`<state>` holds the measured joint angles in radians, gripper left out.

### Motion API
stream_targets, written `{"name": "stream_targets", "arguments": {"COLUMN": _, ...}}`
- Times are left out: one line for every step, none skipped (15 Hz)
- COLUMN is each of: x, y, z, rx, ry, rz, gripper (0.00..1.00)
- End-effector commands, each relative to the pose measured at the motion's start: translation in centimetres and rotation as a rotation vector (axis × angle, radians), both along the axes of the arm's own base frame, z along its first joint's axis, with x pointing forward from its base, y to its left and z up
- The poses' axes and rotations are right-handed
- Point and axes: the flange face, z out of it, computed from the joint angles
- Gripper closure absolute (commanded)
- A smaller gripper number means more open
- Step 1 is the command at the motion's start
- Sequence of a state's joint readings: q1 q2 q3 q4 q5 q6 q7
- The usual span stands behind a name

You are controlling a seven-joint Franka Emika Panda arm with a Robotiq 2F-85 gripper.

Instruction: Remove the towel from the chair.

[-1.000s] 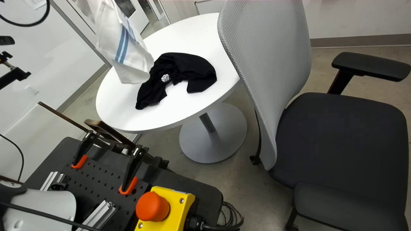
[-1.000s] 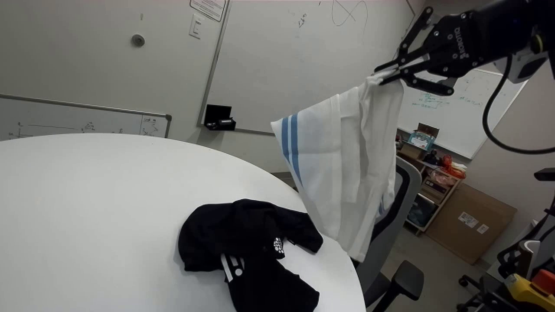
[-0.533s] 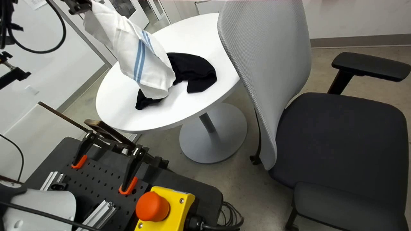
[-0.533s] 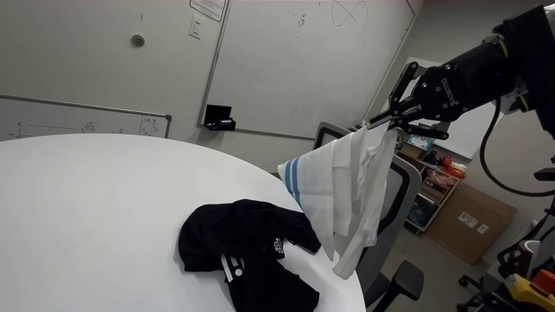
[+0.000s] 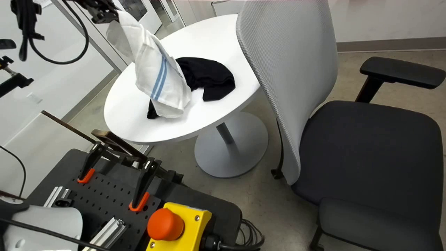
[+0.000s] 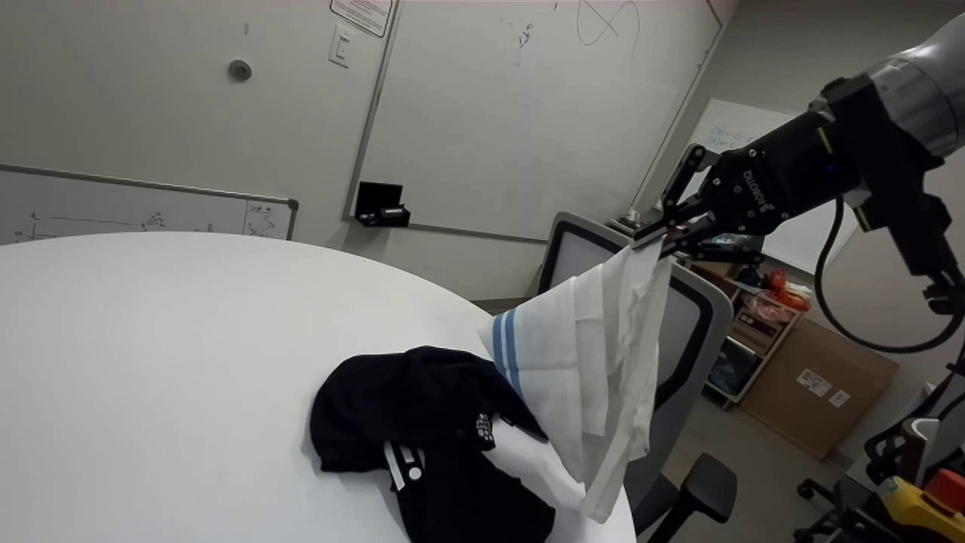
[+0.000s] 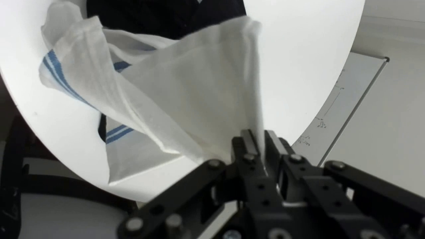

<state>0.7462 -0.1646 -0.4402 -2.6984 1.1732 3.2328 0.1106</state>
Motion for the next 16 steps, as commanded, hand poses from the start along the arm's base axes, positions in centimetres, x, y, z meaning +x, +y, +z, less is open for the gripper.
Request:
{"name": "stream_targets", "arguments": {"x": 1.4, "y": -0.5, "z": -0.5, "rx": -0.07, "ry": -0.014, "rz": -0.042, "gripper": 0.54}}
{"name": "stream_targets", "arguments": {"x": 1.6, "y": -0.6, "z": -0.6, "rx": -0.08, "ry": -0.015, "rz": -0.052, "gripper": 0.47}}
{"name": "stream_targets", "arguments": {"x": 1.8, "y": -0.7, "z": -0.7, "rx": -0.088, "ry": -0.017, "rz": -0.059, "gripper": 0.38}}
{"name": "stream_targets", "arguments": {"x": 2.0, "y": -0.7, "z": -0.7, "rx": -0.093, "ry": -0.019, "rz": -0.065, "gripper": 0.32}}
{"name": "stream_targets", "arguments": {"x": 2.2, "y": -0.7, "z": -0.7, "rx": -0.095, "ry": -0.021, "rz": -0.068, "gripper": 0.25}}
{"name": "stream_targets", "arguments": {"x": 2.3, "y": -0.7, "z": -0.6, "rx": -0.09, "ry": -0.023, "rz": -0.069, "gripper": 0.17}}
{"name": "stream_targets", "arguments": {"x": 2.4, "y": -0.7, "z": -0.5, "rx": -0.077, "ry": -0.019, "rz": -0.065, "gripper": 0.1}}
{"name": "stream_targets", "arguments": {"x": 2.5, "y": -0.7, "z": -0.2, "rx": -0.069, "ry": -0.024, "rz": -0.063, "gripper": 0.02}}
{"name": "stream_targets", "arguments": {"x": 2.5, "y": -0.6, "z": 0.3, "rx": -0.064, "ry": -0.036, "rz": -0.064, "gripper": 0.01}}
{"name": "stream_targets", "arguments": {"x": 2.5, "y": -0.6, "z": 0.7, "rx": -0.055, "ry": -0.045, "rz": -0.06, "gripper": 0.0}}
{"name": "stream_targets", "arguments": {"x": 2.2, "y": -0.7, "z": -0.2, "rx": -0.077, "ry": -0.026, "rz": -0.051, "gripper": 0.06}}
{"name": "stream_targets", "arguments": {"x": 2.3, "y": -0.7, "z": 0.1, "rx": -0.074, "ry": -0.032, "rz": -0.052, "gripper": 0.01}}
{"name": "stream_targets", "arguments": {"x": 2.4, "y": -0.7, "z": 0.2, "rx": -0.072, "ry": -0.035, "rz": -0.052, "gripper": 0.0}}
{"name": "stream_targets", "arguments": {"x": 2.4, "y": -0.7, "z": 0.3, "rx": -0.071, "ry": -0.037, "rz": -0.052, "gripper": 0.0}}
{"name": "stream_targets", "arguments": {"x": 2.4, "y": -0.7, "z": 0.3, "rx": -0.071, "ry": -0.037, "rz": -0.052, "gripper": 0.0}}
{"name": "stream_targets", "arguments": {"x": 2.4, "y": -0.7, "z": 0.3, "rx": -0.071, "ry": -0.037, "rz": -0.052, "gripper": 0.0}}
